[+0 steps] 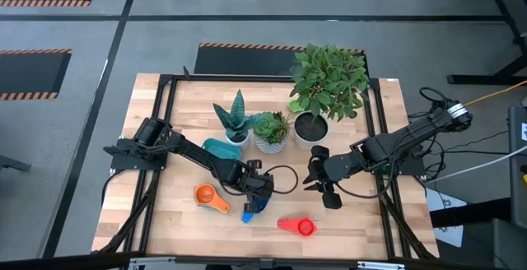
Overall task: Nest measuring cups in basket
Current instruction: Stack the blue measuring cup into the orange measuring cup
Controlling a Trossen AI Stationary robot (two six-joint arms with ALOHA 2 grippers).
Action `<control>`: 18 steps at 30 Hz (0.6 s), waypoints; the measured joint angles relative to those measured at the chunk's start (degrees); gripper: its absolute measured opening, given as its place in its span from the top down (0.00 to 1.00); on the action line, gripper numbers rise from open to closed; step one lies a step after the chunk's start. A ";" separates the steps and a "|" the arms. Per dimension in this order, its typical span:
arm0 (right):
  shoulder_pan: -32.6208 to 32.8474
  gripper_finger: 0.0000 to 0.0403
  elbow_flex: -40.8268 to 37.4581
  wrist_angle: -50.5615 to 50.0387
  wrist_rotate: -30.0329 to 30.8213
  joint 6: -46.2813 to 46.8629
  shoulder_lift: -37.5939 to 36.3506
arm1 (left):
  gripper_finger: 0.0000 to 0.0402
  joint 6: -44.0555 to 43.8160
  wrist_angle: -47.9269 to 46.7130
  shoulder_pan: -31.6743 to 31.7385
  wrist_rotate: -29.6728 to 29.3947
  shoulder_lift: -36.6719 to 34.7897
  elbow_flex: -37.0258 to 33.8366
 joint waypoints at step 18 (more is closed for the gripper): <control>-0.02 0.77 0.00 2.87 6.64 -5.86 0.00 | 0.99 -21.27 -5.78 -3.67 -0.67 -7.17 0.00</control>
